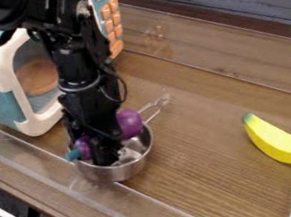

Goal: Remove the eggplant from inside the silver pot and put it on the table

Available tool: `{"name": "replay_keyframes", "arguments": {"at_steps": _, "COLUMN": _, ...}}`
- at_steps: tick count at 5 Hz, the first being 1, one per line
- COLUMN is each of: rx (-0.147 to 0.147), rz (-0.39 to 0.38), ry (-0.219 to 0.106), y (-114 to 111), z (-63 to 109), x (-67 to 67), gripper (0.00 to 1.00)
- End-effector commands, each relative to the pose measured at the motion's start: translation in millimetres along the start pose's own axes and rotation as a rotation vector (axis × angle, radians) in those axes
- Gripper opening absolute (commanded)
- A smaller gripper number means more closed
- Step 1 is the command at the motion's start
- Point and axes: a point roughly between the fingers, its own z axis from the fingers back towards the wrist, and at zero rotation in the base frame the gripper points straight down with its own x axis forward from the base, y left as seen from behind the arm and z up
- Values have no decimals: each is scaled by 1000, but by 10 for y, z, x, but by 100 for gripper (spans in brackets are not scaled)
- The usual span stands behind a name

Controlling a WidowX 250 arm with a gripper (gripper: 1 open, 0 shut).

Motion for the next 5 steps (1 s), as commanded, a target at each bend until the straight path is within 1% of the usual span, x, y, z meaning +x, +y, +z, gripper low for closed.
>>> {"name": "replay_keyframes", "arguments": {"at_steps": 1, "rx": 7, "rz": 51, "ry": -35, "y": 116, "z": 117, "x": 43, "gripper": 0}}
{"name": "replay_keyframes", "arguments": {"at_steps": 3, "rx": -3, "rz": 76, "ry": -49, "y": -53, "z": 218, "x": 63, "gripper": 0}}
{"name": "replay_keyframes", "arguments": {"at_steps": 4, "rx": -2, "rz": 5, "ry": -51, "y": -190, "z": 213, "x": 142, "gripper": 0}}
{"name": "replay_keyframes", "arguments": {"at_steps": 5, "rx": -2, "rz": -61, "ry": -60, "y": -363, "z": 221, "x": 248, "gripper": 0}}
